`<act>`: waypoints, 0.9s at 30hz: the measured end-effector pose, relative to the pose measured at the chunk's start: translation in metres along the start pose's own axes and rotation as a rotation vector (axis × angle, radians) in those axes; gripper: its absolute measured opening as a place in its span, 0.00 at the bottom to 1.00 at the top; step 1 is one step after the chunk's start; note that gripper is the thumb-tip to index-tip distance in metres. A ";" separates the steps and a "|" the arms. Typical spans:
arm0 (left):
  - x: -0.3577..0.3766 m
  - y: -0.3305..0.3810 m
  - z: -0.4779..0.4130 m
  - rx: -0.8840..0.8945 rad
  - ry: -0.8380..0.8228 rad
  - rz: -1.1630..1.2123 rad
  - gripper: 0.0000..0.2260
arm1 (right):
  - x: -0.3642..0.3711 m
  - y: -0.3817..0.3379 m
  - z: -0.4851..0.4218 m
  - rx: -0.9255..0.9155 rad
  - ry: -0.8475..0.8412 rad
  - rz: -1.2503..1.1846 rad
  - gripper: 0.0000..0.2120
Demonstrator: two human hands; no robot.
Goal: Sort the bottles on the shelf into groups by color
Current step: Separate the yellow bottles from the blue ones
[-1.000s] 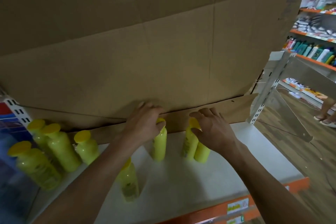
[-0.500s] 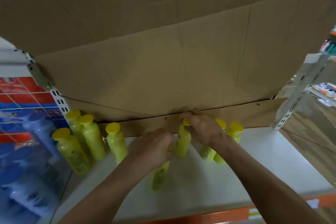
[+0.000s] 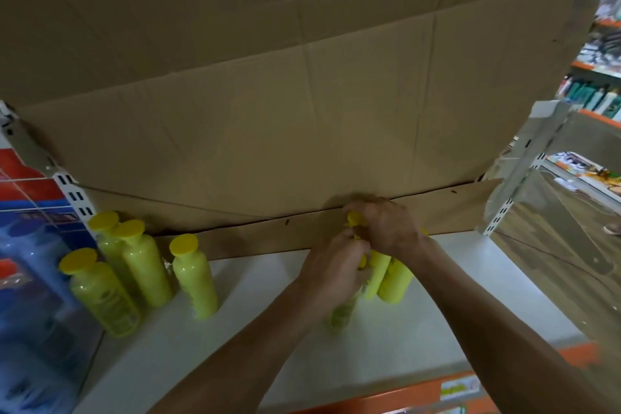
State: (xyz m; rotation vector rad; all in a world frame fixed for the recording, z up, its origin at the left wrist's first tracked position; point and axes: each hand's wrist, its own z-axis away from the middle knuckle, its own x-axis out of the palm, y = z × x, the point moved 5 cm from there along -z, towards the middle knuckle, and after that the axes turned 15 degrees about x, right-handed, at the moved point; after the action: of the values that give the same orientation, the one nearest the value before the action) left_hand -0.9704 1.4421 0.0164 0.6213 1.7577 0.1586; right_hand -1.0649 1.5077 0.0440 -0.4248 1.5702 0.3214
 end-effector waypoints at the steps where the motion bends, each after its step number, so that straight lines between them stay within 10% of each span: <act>1: 0.002 -0.001 0.000 0.010 -0.007 0.017 0.09 | -0.001 0.001 -0.001 0.011 -0.026 -0.006 0.19; 11: -0.015 -0.011 0.034 0.007 -0.023 0.007 0.27 | -0.023 -0.019 0.006 -0.027 -0.012 -0.003 0.20; 22: -0.158 -0.110 0.181 -0.454 0.294 -0.336 0.06 | 0.002 -0.167 0.052 -0.363 -0.072 -0.139 0.21; 27: -0.198 -0.151 0.234 -0.659 0.301 -0.527 0.14 | 0.016 -0.223 0.059 -0.404 -0.093 -0.161 0.29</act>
State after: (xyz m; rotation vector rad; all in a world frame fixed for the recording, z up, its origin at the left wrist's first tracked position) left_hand -0.7704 1.1675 0.0562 -0.3605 1.9462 0.4543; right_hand -0.9103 1.3352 0.0375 -0.8325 1.3686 0.5282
